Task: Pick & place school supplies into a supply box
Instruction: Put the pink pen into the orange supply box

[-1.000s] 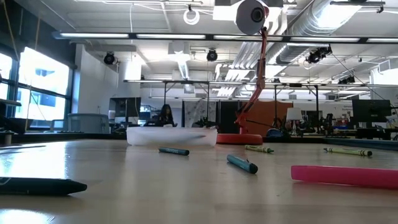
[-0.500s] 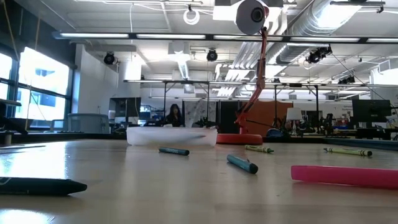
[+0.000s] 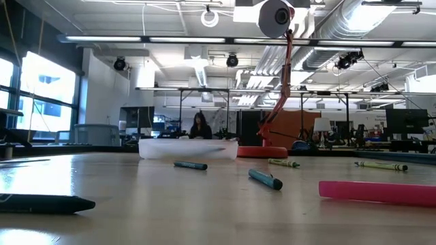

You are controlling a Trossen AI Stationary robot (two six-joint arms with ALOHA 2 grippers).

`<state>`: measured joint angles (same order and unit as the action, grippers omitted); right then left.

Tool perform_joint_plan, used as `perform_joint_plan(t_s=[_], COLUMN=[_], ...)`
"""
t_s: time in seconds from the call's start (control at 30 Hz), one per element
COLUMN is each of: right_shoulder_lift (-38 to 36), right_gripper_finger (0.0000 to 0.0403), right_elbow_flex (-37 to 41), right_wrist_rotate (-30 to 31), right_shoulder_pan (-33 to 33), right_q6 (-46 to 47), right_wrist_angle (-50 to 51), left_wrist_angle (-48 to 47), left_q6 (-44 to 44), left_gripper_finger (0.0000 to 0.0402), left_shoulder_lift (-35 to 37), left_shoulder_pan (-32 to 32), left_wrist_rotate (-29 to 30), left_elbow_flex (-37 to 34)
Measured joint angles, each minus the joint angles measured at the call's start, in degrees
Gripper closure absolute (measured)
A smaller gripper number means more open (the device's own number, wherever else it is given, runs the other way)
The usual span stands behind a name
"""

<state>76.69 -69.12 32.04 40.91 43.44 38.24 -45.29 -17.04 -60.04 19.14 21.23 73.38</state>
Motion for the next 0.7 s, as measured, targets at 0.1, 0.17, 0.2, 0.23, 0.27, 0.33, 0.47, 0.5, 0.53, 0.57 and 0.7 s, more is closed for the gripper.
perform_joint_plan(t_s=[0.1, 0.17, 0.2, 0.23, 0.27, 0.33, 0.47, 0.5, 0.53, 0.57, 0.7], right_shoulder_lift=[3.9, 6.9, 8.6, 10.2, 12.1, 16.0, 22.0, 22.9, 23.8, 24.3, 23.2], right_gripper_finger=[0.0329, 0.0329, 0.0329, 0.0329, 0.0329, 0.0329, 0.0329, 0.0329, 0.0329, 0.0329, 0.0329], right_elbow_flex=[0.0, 0.0, 0.0, 0.0, 0.0, 0.0, 0.0, 0.0, 0.0, 0.0, 0.0], right_wrist_rotate=[-1.0, 0.2, 0.2, 0.0, -0.3, -0.7, -1.1, -3.2, -5.7, -7.2, -6.4], right_shoulder_pan=[1.8, 2.1, 1.9, 1.8, 1.6, 0.6, -2.0, -2.6, -3.0, -3.2, -1.4], right_q6=[1.0, 1.1, 0.8, -0.6, -3.0, -8.1, -5.5, -5.5, -6.0, -6.2, -5.8], right_wrist_angle=[-0.2, -0.6, -1.0, -1.5, -1.7, -2.9, -5.9, -6.1, -6.4, -6.8, -7.7], left_wrist_angle=[0.2, 0.2, 0.2, 0.1, 0.2, 0.1, 0.1, 0.1, 0.1, 0.1, 0.1], left_q6=[0.0, 0.0, 0.0, 0.0, 0.0, 0.0, 0.0, 0.0, 0.0, 0.0, 0.0], left_gripper_finger=[0.0224, 0.0224, 0.0224, 0.0224, 0.0224, 0.0224, 0.0224, 0.0224, 0.0224, 0.0224, 0.0224], left_shoulder_lift=[-0.1, -0.2, -0.2, -0.2, -0.2, -0.2, -0.2, -0.2, -0.2, -0.2, -0.2], left_shoulder_pan=[0.5, 0.4, 0.4, 0.4, 0.4, 0.4, 0.4, 0.4, 0.4, 0.4, 0.4], left_wrist_rotate=[1.3, 2.1, 2.6, 3.0, 3.2, 3.2, 3.4, 3.4, 3.4, 3.4, 3.4], left_elbow_flex=[0.0, 0.0, 0.0, 0.0, 0.0, 0.0, 0.0, 0.0, 0.0, 0.0, 0.0])
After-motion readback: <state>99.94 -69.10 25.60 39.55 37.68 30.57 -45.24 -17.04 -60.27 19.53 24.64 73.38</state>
